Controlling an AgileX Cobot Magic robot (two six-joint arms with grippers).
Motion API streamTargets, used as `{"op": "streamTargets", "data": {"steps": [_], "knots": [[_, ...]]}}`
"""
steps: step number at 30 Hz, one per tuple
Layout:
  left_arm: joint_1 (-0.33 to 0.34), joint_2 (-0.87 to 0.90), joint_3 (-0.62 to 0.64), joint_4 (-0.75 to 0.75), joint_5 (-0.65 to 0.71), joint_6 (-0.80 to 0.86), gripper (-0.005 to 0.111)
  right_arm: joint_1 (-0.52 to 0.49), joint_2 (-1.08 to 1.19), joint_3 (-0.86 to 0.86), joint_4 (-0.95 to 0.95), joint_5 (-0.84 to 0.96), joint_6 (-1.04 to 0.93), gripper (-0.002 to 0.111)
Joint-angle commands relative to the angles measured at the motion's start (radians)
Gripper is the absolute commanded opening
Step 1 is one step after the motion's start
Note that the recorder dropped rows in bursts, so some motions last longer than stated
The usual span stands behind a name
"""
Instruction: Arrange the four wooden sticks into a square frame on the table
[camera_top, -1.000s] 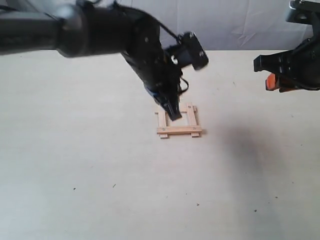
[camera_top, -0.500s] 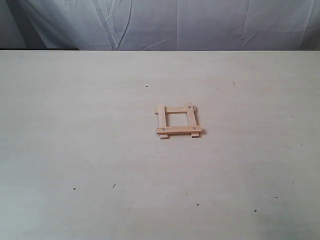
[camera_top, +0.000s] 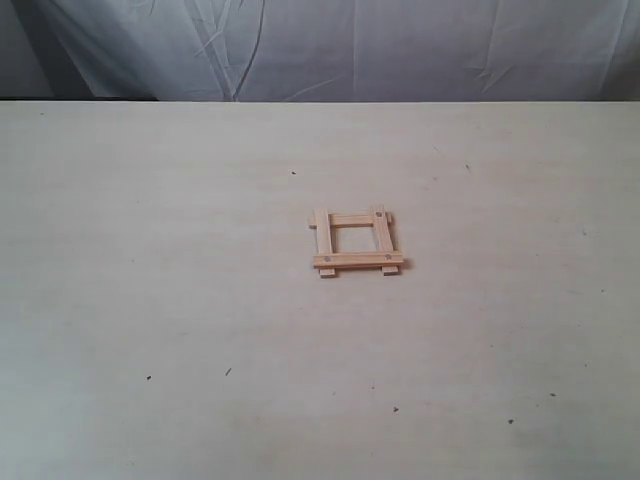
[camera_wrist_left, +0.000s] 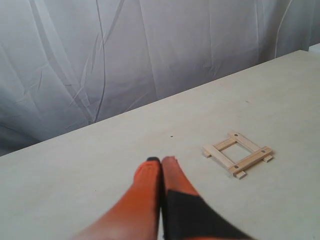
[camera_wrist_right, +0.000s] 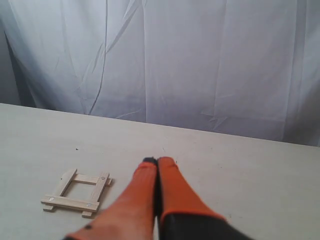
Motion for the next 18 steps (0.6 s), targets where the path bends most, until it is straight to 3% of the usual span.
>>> {"op": "streamTargets", "data": {"steps": [1,11,18], "knots": [[0.002,-0.007,0.005,0.003,-0.001,-0.007,0.000,-0.005,-0.006,0.010,0.000,-0.013,-0.006,0.000],[0.002,-0.007,0.005,0.003,-0.001,-0.007,0.000,-0.010,-0.006,0.120,-0.082,-0.051,0.035,0.000],[0.002,-0.007,0.005,0.003,-0.001,-0.007,0.000,-0.108,-0.006,0.202,-0.085,-0.085,0.112,0.000]]}}
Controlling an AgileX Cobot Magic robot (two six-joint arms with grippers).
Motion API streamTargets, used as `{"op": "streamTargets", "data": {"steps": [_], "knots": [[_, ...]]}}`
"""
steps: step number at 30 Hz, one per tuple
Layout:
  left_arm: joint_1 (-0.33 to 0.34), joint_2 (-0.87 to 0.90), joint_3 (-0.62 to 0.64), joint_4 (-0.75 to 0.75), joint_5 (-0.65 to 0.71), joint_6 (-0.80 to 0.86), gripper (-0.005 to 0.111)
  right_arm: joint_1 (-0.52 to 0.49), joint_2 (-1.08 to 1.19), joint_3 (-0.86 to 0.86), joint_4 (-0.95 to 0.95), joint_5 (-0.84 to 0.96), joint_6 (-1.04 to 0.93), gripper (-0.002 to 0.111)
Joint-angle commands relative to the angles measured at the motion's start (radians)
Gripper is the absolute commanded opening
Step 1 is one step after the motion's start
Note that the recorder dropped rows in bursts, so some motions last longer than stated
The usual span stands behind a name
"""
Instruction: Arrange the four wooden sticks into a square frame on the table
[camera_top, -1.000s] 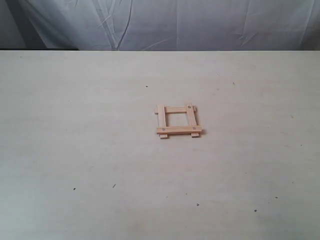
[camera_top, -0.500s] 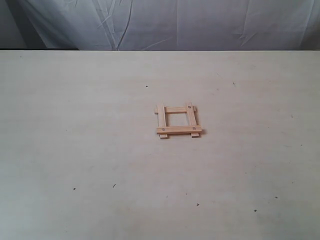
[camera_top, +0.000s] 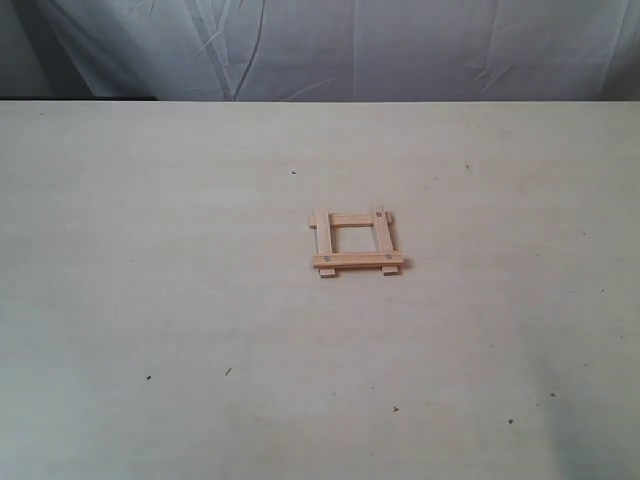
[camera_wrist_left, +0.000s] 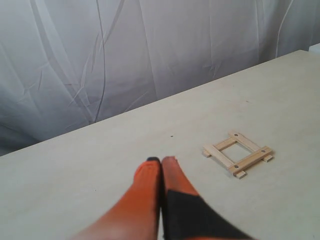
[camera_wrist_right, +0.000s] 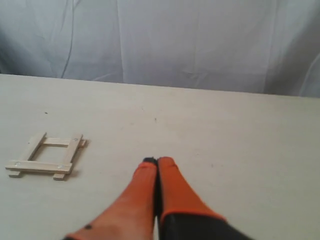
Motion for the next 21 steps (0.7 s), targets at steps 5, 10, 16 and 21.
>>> {"op": "streamTargets", "data": {"steps": [5,10,16,21], "knots": [[0.002,-0.007,0.005,0.003,-0.001,-0.007,0.000,-0.051,-0.006,0.122,-0.012,-0.071,0.043,0.000],[0.002,-0.007,0.005,0.003,-0.005,-0.007,0.000,-0.051,-0.006,0.195,-0.009,-0.116,0.043,0.000],[0.002,-0.007,0.005,0.003,-0.005,-0.007,0.000,-0.051,-0.006,0.197,0.016,-0.129,0.043,0.000],[0.002,-0.007,0.005,0.003,-0.005,-0.007,0.000,-0.051,-0.006,0.197,0.031,-0.131,0.043,0.000]]}}
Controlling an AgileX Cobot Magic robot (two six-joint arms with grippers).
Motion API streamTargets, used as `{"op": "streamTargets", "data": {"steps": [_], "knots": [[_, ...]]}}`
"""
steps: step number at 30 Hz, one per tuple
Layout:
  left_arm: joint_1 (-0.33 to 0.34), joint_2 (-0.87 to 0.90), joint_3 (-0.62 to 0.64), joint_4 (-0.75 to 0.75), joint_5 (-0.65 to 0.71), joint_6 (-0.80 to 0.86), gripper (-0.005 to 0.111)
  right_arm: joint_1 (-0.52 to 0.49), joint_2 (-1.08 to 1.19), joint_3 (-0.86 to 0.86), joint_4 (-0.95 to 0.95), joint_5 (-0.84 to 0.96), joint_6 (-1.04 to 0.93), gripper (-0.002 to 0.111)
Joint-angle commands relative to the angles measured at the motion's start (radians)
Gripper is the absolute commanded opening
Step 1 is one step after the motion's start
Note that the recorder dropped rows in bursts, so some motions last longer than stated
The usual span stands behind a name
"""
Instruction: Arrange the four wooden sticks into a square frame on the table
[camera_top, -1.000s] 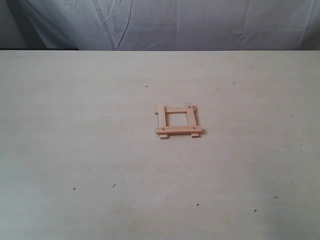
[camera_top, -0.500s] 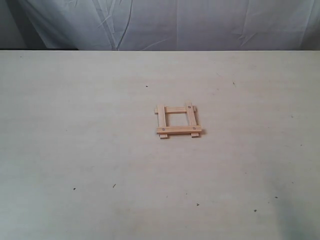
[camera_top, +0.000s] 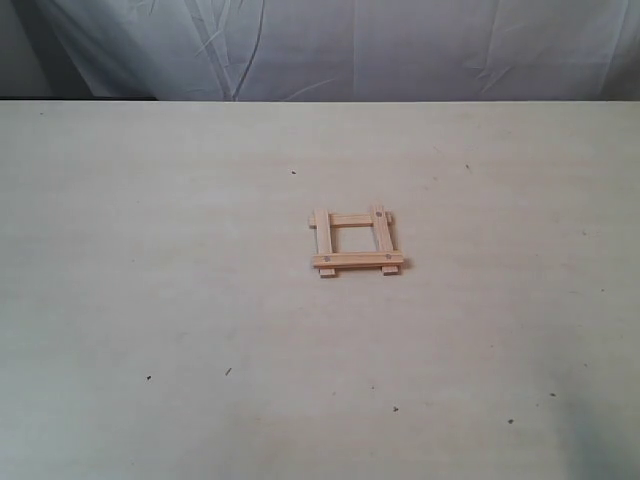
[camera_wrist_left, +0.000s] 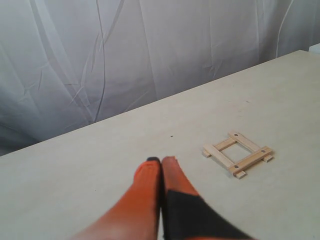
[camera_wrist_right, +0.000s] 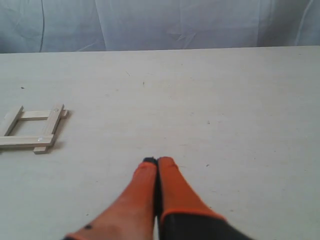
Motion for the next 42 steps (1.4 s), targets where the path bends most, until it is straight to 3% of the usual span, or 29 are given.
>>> {"op": "streamTargets", "data": {"steps": [1,14,21,25,33,42], "knots": [[0.002,-0.007,0.005,0.003,-0.005,-0.007,0.000,-0.006,-0.006,0.003,0.007,-0.015,0.000,0.000],[0.026,-0.009,0.005,0.044,-0.005,-0.007,0.000,-0.006,-0.006,0.003,0.007,-0.015,0.002,0.000],[0.139,-0.049,0.010,0.070,0.012,-0.005,0.000,-0.006,-0.006,0.003,0.020,-0.013,0.002,0.000],[0.222,-0.121,0.098,0.092,0.000,-0.005,0.000,-0.006,-0.006,0.003,0.030,-0.013,0.002,0.000],[0.424,-0.214,0.368,-0.025,-0.284,-0.015,0.000,-0.006,-0.006,0.003,0.030,-0.013,0.002,0.000],[0.434,-0.224,0.445,-0.114,-0.251,-0.015,0.000,-0.006,-0.006,0.003,0.030,-0.013,0.002,0.000]]}}
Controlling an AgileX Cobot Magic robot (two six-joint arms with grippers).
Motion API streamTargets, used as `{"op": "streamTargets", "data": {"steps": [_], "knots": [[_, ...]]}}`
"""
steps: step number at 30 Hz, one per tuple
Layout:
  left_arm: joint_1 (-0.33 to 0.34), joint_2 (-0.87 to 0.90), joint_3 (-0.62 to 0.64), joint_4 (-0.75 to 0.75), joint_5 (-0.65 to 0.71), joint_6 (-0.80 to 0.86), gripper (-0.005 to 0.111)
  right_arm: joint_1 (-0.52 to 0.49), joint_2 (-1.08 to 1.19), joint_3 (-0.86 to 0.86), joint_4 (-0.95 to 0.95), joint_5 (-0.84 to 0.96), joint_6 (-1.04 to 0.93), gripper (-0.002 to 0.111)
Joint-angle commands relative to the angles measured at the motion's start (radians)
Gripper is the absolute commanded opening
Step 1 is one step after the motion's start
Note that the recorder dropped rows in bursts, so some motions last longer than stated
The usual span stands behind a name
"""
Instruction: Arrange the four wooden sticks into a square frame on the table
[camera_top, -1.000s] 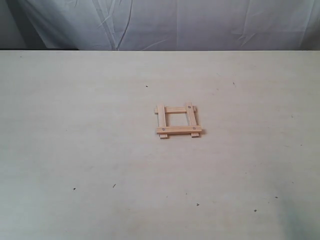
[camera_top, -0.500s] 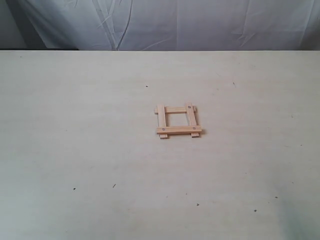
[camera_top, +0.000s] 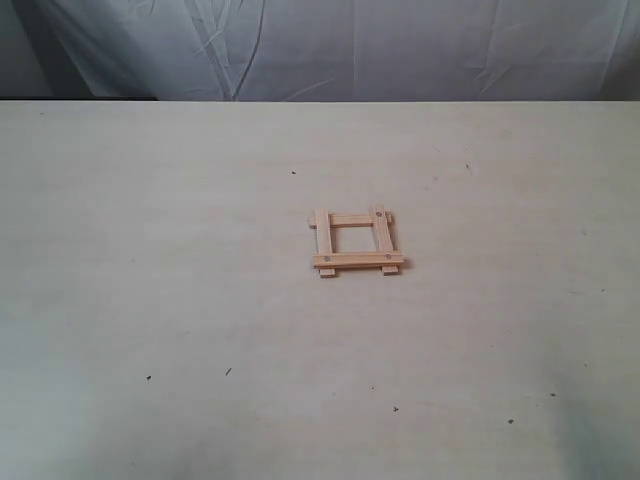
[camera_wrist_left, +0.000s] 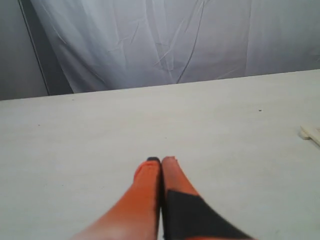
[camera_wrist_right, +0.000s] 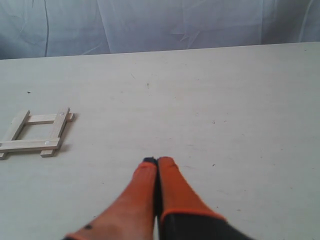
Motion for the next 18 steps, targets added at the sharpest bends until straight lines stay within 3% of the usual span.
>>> {"op": "streamTargets", "data": {"steps": [1,6,13,18], "knots": [[0.003,-0.006,0.007,-0.049,0.029,-0.005,0.000,-0.006,-0.006,0.003,0.003,-0.014,0.001,0.000],[-0.012,-0.016,0.007,-0.056,0.026,-0.005,0.000,-0.006,-0.006,0.003,0.003,-0.014,0.001,0.000],[-0.012,-0.016,0.007,-0.242,0.006,0.153,0.000,-0.006,-0.006,0.003,0.003,-0.014,0.001,0.000],[-0.012,-0.016,0.007,-0.245,0.006,0.176,0.000,-0.006,-0.006,0.003,0.003,-0.014,0.001,0.000]]}}
